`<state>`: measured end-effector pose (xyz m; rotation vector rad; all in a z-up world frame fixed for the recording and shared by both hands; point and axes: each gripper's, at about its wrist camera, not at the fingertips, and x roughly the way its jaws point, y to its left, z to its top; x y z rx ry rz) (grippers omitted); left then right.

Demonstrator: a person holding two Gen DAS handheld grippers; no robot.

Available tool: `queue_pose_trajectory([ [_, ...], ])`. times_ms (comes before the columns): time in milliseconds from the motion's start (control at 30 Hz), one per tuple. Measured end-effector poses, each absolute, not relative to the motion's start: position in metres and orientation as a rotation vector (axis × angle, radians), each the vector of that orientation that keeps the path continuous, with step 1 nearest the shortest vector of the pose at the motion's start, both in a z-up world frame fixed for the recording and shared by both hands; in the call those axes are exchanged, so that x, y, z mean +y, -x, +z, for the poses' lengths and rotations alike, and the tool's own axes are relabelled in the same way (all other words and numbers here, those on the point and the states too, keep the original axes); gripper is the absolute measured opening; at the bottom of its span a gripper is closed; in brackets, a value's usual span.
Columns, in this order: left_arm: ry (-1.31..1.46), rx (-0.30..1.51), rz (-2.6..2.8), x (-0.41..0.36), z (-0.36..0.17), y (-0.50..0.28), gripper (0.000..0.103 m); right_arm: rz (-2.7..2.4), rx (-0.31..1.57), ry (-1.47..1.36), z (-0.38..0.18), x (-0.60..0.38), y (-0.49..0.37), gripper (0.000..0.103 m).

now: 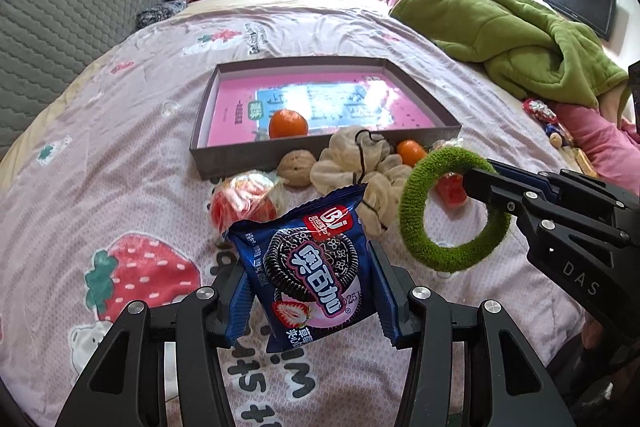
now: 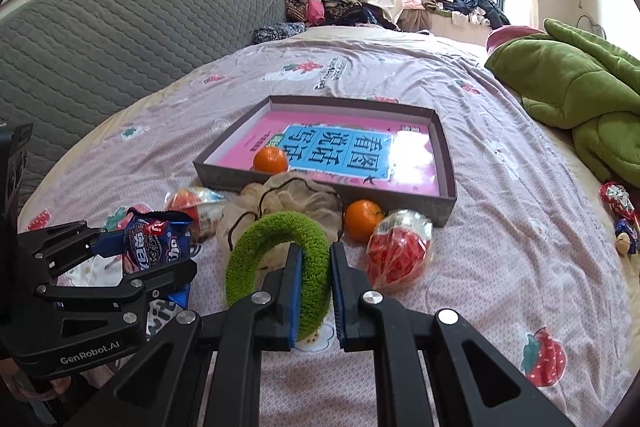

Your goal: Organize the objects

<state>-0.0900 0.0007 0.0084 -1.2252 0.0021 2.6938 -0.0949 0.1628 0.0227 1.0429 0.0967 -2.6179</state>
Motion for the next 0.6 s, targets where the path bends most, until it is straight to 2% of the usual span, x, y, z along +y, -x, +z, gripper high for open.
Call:
queue_pose_trajectory([
  [600, 1.141, 0.023, 2.737, 0.005, 0.035, 0.122, 0.053, -2.659, 0.080, -0.985, 0.044, 0.170, 0.124, 0.013],
])
